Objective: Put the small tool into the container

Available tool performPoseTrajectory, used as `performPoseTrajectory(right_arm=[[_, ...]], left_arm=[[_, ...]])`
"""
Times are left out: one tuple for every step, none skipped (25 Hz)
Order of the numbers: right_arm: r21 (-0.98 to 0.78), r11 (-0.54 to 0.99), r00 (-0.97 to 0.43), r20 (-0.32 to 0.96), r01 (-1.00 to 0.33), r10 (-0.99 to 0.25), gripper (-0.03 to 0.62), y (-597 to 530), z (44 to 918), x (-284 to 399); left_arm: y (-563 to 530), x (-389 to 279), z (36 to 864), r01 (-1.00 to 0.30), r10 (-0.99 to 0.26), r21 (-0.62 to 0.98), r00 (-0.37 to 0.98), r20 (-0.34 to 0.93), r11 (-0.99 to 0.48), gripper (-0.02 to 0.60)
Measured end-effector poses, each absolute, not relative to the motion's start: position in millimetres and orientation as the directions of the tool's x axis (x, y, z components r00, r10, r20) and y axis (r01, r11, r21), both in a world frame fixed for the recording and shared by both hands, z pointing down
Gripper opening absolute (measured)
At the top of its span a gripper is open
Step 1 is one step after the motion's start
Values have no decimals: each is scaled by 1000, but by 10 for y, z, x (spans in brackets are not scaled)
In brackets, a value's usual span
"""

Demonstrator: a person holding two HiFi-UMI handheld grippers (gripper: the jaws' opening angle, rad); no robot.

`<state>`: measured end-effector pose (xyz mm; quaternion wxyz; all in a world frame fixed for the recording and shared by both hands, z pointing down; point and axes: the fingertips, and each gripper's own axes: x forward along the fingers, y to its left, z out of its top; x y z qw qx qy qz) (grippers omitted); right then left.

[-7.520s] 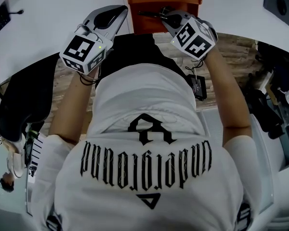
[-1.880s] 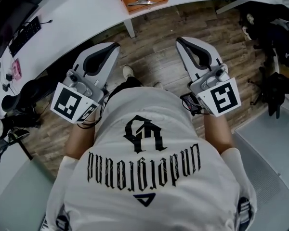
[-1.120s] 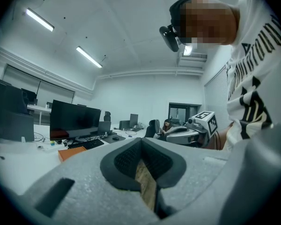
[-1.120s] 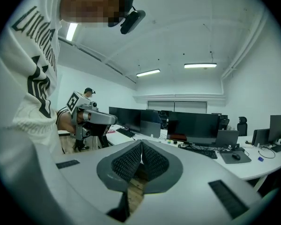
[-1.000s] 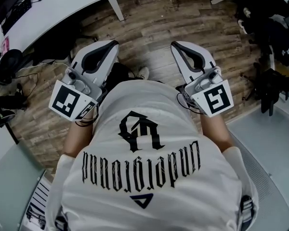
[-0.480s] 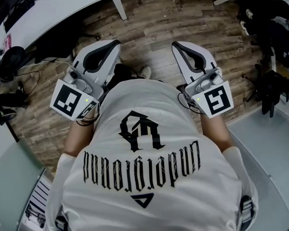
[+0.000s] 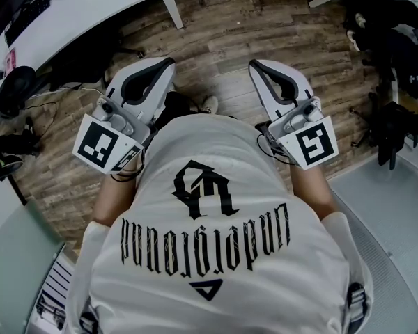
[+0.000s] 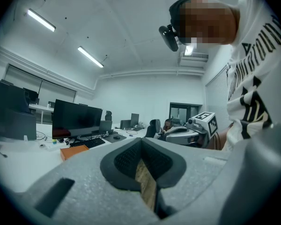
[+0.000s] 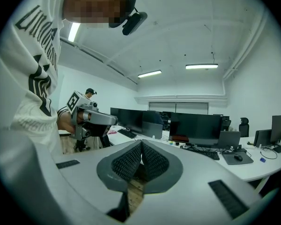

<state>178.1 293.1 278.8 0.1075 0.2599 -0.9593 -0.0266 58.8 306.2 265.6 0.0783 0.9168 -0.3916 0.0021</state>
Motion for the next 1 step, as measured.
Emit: performPoseTrajectory(right_arm=[[107,864,-842,193,-492,-504,15,2928,2790,1775]], left_arm=[[3059,582,2658,-719,-718,143,693,66,-681,15]])
